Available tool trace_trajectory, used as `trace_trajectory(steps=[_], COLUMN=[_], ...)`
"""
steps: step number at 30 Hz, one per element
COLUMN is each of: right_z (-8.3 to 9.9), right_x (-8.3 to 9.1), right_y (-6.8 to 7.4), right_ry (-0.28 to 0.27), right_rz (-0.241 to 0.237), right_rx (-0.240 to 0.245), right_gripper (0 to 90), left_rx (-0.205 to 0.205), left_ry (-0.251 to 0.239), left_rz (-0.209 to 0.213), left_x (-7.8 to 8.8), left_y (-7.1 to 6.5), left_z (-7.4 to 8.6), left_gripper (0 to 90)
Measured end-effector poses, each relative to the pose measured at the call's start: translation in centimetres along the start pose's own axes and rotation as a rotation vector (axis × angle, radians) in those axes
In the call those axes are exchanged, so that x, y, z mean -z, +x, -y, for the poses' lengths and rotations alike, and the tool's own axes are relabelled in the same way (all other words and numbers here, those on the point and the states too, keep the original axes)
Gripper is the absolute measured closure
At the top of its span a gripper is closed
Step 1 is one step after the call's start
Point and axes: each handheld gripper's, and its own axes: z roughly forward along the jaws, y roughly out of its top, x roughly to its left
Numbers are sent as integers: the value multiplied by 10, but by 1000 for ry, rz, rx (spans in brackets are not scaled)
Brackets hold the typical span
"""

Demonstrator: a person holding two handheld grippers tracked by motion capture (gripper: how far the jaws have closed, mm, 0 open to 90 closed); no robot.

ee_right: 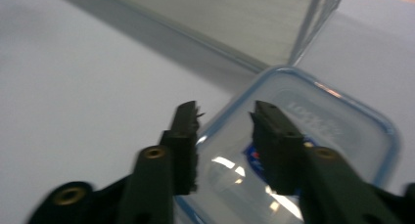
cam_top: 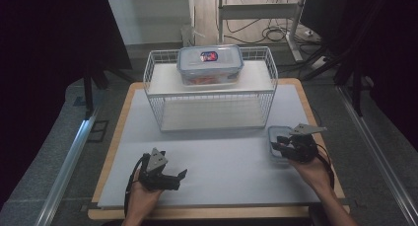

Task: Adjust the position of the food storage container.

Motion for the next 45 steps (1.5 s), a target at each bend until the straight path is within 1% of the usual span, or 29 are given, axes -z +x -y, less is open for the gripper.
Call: trace_trajectory(steps=[3, 5, 7, 12, 17, 20, 24, 28, 31, 33, 36, 37, 39, 42, 45], right_z=[-1, -1, 1, 7, 14, 19, 24, 26, 26, 27, 27, 27, 25, 21, 17], right_x=[6, 9, 10, 13, 11, 6, -2, -7, -9, -9, -10, -11, -14, -18, -23], right_y=[-9, -16, -24, -46, -63, -73, -82, -82, -80, -81, -79, -77, -73, -62, -51], right_ry=[-18, -24, -16, -11, 4, 29, 55, 78, 91, 89, 91, 93, 99, 109, 116], right_rz=[28, 46, 73, 129, 185, 198, 185, 149, 150, 142, 128, 117, 101, 81, 54], right_rx=[-6, -18, -38, -94, -129, -151, -186, -206, -201, -216, -224, -224, -216, -182, -159], right_gripper=[803, 858, 888, 893, 893, 893, 893, 893, 893, 894, 894, 894, 894, 894, 894], left_rx=[4, 6, 4, 0, 4, 5, 5, 6, 3, 6, 9, 9, 9, 8, 7], left_ry=[-1, 1, 3, 8, 12, 16, 22, 26, 31, 29, 28, 29, 31, 30, 33], left_rz=[6, 7, 7, 11, 16, 18, 21, 24, 20, 23, 25, 27, 27, 29, 31], left_x=[0, 0, -1, -2, -3, -4, -5, -7, -7, -8, -8, -8, -9, -9, -9], left_y=[1, 1, 0, 0, 0, 0, 0, -1, -1, -1, -1, -1, -2, -2, -2], left_z=[0, 0, 0, 0, 1, 1, 1, 1, 1, 1, 1, 1, 1, 1, 1], left_gripper=[18, 19, 19, 19, 21, 22, 25, 27, 30, 30, 30, 30, 30, 30, 30])
